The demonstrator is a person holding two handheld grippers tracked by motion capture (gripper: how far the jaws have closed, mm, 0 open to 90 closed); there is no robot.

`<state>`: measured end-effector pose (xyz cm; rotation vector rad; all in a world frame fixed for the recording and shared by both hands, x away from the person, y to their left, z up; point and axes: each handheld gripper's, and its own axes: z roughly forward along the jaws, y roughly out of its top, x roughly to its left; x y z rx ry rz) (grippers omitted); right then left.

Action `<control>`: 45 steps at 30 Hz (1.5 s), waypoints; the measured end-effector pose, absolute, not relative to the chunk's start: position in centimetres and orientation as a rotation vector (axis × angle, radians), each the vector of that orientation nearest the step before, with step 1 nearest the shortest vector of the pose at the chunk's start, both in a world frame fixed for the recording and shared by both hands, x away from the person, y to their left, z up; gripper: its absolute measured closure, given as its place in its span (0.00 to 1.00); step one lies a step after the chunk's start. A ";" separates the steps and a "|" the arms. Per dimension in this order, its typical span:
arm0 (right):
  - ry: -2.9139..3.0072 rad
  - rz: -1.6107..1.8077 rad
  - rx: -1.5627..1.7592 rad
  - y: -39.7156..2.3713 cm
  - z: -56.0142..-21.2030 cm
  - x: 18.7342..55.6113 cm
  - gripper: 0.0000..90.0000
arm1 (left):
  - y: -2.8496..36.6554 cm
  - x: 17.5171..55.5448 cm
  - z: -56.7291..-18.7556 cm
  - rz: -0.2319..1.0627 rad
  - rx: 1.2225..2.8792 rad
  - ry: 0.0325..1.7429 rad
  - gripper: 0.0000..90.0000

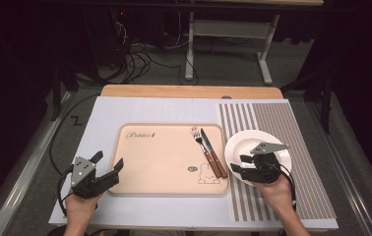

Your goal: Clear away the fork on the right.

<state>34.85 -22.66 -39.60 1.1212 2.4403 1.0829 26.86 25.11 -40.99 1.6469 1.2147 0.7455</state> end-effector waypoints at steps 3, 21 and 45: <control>2.428 1.097 1.118 -23.0 -39.6 34.7 0.55 | 25.1 26.8 -41.0 0.745 1.648 1.214 0.29; 2.356 1.165 1.104 -25.4 -39.5 33.4 0.50 | 25.0 26.8 -41.0 0.743 1.652 1.208 0.29; 2.267 1.258 1.083 -27.3 -40.3 31.8 0.45 | 25.1 26.7 -40.9 0.737 1.644 1.208 0.29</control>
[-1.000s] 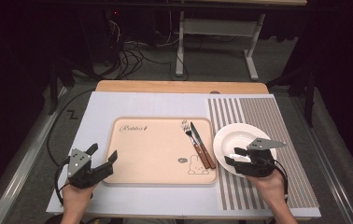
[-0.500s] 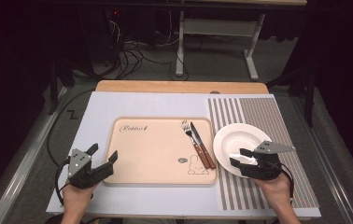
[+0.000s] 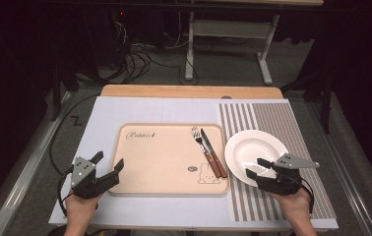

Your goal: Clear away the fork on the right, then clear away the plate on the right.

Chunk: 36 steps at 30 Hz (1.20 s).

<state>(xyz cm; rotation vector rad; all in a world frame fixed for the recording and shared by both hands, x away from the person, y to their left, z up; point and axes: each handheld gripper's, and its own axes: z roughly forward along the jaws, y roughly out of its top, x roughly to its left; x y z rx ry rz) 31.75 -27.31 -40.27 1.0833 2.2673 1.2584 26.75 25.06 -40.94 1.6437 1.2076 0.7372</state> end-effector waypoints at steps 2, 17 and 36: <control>2.260 1.264 1.087 -27.5 -40.3 31.6 0.44 | 25.1 26.7 -40.9 0.737 1.644 1.207 0.29; 2.182 1.301 1.130 -28.8 -40.8 31.0 0.40 | 25.1 26.8 -41.1 0.718 1.644 1.209 0.29; 2.121 1.325 1.188 -31.0 -41.4 30.5 0.37 | 25.2 26.5 -41.0 0.734 1.635 1.217 0.29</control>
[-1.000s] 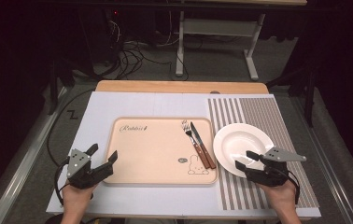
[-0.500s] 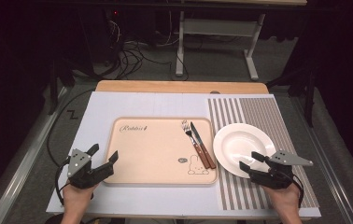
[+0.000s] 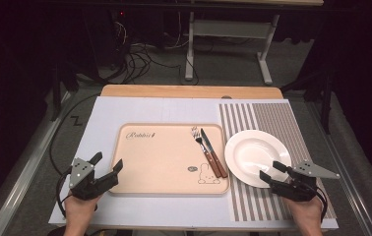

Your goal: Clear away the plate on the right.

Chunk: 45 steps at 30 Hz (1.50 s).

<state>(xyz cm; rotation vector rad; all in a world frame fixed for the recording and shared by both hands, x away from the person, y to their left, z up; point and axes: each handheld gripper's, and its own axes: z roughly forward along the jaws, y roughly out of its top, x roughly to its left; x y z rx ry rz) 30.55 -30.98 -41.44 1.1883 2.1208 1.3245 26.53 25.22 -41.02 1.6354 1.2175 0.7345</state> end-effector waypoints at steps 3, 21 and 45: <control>2.119 1.329 1.193 -31.0 -41.5 30.7 0.37 | 25.2 26.5 -41.0 0.735 1.639 1.214 0.29; 2.069 1.409 1.264 -31.8 -41.4 31.8 0.36 | 25.0 26.5 -41.0 0.742 1.647 1.212 0.29; 2.061 1.459 1.421 -33.1 -41.6 33.2 0.42 | 24.9 26.5 -41.0 0.753 1.652 1.211 0.29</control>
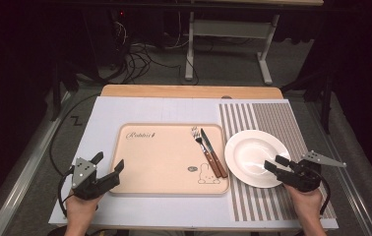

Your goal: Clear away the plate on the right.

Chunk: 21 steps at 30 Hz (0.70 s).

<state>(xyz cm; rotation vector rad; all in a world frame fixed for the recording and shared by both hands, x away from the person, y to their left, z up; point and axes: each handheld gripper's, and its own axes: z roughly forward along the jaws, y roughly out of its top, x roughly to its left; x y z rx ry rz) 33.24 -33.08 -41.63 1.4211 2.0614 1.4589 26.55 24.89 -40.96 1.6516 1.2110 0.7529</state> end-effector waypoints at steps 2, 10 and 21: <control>2.056 1.459 1.440 -33.2 -41.7 33.4 0.43 | 24.9 26.5 -41.0 0.754 1.651 1.211 0.29; 2.033 1.475 1.508 -33.9 -41.9 33.9 0.47 | 24.9 26.6 -41.0 0.755 1.648 1.213 0.29; 2.014 1.456 1.581 -34.8 -42.1 34.5 0.50 | 25.0 26.6 -41.0 0.755 1.648 1.215 0.29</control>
